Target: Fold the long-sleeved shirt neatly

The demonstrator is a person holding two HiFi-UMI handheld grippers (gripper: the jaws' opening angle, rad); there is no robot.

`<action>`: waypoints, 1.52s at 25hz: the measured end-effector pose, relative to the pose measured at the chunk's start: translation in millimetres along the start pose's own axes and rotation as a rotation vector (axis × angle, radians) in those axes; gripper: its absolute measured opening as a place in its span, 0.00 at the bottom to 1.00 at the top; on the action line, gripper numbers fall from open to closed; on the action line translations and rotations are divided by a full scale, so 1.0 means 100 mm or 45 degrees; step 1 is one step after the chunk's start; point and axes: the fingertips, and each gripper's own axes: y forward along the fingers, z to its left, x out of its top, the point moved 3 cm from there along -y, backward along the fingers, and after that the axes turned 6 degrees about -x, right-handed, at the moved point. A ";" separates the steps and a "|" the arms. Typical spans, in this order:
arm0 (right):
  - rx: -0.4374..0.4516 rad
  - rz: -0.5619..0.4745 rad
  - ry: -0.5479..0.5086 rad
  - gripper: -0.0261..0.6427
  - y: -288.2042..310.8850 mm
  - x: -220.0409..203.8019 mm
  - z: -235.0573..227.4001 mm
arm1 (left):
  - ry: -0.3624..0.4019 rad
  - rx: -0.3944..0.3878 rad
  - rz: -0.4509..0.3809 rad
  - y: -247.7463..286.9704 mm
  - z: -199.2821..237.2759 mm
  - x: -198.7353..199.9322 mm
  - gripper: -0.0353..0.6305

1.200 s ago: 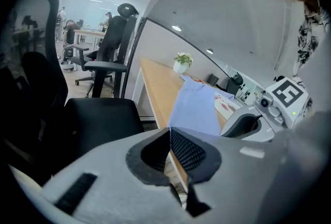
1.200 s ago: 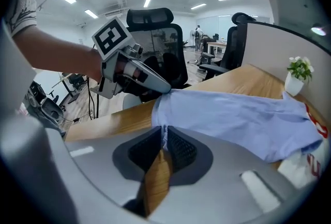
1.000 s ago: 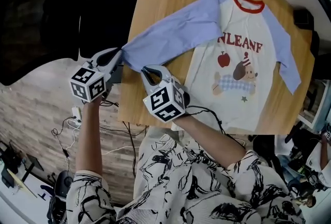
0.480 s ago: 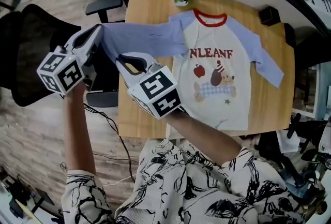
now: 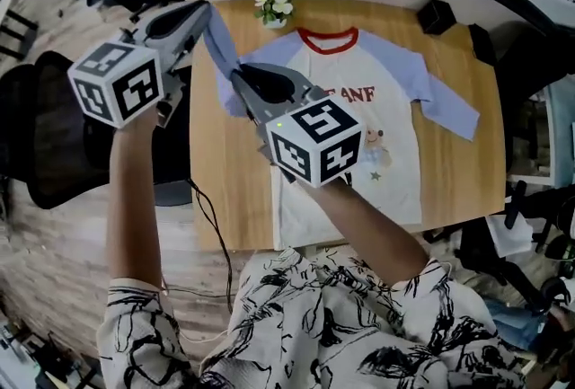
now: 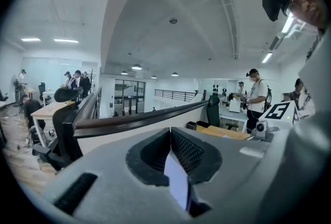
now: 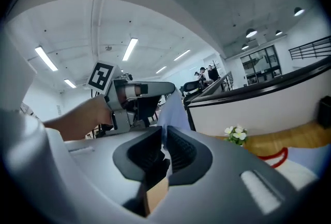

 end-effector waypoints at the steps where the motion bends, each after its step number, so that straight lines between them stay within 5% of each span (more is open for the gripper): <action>1: -0.016 -0.017 0.014 0.10 -0.11 0.04 -0.14 | 0.022 -0.014 0.010 0.16 -0.10 0.06 0.07; 8: -0.119 -0.117 0.069 0.10 -0.92 0.29 -1.09 | 0.149 -0.133 0.070 1.36 -0.91 0.51 0.07; 15: -0.250 -0.098 0.115 0.11 -1.70 0.21 -2.08 | 0.193 -0.245 0.216 2.52 -1.58 0.46 0.07; 26: -0.487 0.176 0.662 0.11 -2.20 -1.42 -3.60 | 0.277 -0.428 0.811 4.37 -2.35 -1.21 0.08; 38: -0.602 0.230 1.007 0.19 -2.44 -2.35 -4.41 | 0.108 -0.432 1.041 5.42 -2.61 -2.28 0.08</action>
